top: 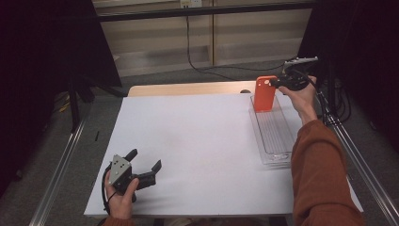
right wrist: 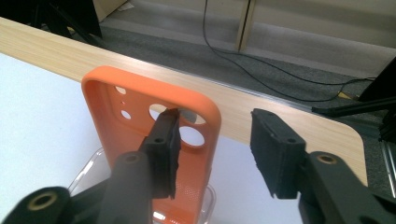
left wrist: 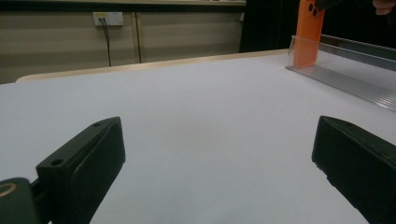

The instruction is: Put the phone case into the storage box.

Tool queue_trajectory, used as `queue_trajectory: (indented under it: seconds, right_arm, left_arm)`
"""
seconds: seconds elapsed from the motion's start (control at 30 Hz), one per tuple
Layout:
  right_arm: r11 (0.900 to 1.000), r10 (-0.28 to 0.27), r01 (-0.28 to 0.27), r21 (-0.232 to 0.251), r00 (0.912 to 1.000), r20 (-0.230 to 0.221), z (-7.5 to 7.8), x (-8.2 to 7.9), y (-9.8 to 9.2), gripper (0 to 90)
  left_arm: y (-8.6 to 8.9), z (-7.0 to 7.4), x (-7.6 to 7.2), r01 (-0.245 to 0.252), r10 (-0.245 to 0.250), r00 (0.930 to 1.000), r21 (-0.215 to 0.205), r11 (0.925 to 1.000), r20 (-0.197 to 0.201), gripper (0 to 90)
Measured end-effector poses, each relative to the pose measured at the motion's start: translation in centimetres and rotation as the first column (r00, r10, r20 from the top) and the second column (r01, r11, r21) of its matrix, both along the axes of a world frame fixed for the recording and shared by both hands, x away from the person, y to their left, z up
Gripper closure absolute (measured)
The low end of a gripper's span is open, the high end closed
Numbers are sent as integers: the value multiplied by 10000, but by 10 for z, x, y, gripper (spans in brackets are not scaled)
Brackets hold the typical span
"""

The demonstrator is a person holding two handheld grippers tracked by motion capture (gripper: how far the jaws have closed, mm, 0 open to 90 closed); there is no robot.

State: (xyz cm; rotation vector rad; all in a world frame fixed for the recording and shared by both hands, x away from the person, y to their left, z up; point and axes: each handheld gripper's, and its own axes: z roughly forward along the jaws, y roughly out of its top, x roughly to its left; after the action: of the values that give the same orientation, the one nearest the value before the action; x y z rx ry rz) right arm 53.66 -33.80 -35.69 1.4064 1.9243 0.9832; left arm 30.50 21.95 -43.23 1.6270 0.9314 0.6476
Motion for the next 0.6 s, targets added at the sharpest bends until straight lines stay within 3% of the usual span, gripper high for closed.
queue_trajectory:
  seconds: [0.23,0.6]
  right_arm:
    - [9999,-96,96,75,9999,48,1,-1,4,412]
    - [9999,6,-8,160,9999,168,5,-5,8,344]
  left_arm:
    - [-1,-1,1,-17,17,10000,3,10000,-67,26]
    - [-1,-1,2,18,-19,10000,-54,10000,-27,26]
